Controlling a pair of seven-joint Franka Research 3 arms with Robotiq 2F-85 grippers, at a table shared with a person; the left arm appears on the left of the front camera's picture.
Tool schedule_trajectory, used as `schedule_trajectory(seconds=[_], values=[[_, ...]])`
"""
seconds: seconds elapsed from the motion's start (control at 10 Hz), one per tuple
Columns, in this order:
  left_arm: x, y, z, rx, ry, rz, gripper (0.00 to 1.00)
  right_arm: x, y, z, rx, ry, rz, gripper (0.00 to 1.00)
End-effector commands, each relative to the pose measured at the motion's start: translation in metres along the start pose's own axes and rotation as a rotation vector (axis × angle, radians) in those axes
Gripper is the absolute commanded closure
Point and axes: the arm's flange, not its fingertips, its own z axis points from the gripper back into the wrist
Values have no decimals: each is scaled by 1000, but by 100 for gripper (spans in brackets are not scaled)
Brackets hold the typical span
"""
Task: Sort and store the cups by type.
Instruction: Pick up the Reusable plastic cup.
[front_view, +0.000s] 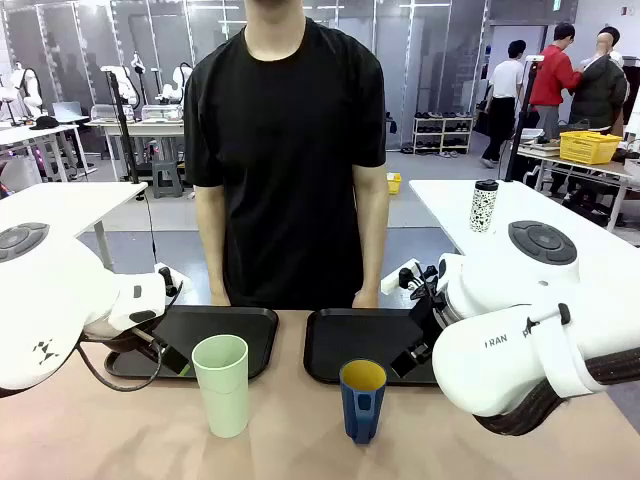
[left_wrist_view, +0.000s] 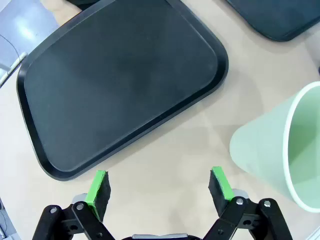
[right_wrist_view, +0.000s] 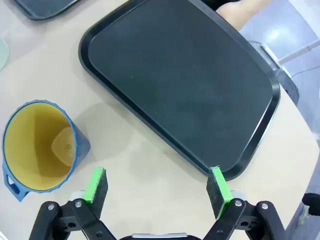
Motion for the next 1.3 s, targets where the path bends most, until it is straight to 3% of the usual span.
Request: schedule_trajectory(seconds=[0.0, 1.2], values=[[0, 0, 0, 0, 0, 0, 0, 0, 0, 0, 0, 0, 0, 0], [0, 0, 0, 0, 0, 0, 0, 0, 0, 0, 0, 0, 0, 0]])
